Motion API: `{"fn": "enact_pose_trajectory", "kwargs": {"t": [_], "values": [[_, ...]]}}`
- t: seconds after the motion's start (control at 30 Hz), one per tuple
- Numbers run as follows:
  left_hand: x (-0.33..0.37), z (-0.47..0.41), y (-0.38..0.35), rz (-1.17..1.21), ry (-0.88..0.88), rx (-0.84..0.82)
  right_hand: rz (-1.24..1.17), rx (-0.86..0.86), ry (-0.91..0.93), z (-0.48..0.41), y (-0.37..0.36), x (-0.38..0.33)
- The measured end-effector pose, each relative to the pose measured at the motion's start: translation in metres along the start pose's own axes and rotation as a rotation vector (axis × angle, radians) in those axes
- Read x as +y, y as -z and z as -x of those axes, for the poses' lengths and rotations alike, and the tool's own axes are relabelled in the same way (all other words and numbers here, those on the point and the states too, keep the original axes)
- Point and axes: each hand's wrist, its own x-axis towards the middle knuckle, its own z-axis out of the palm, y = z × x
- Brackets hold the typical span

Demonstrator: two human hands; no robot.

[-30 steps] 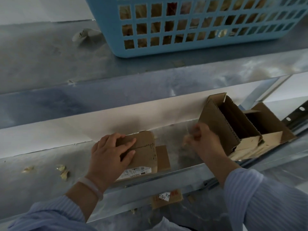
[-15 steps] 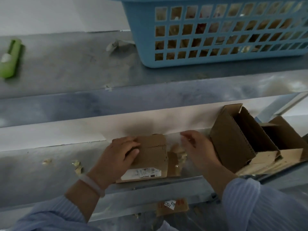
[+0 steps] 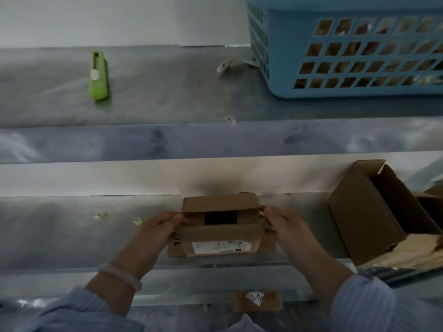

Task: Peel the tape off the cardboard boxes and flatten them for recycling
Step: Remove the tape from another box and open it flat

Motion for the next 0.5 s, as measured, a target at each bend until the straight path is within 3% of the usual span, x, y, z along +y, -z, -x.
{"fn": "enact_pose_trajectory", "kwargs": {"t": [0.13,0.23,0.37,0.5], "values": [[0.013,0.001,0.007,-0.434,-0.099,-0.200,0.334,-0.101,0.076,-0.007,-0.001,-0.010],[0.013,-0.007,0.007,-0.694,-0.139,-0.256,0.580,-0.193,0.117,-0.012,-0.002,-0.014],[0.003,-0.022,-0.006,-0.751,-0.138,-0.198,0.675,-0.234,0.044,-0.016,-0.015,-0.016],[-0.004,-0.036,-0.024,-0.735,-0.133,-0.146,0.757,-0.016,0.040,-0.020,-0.041,-0.017]]}}
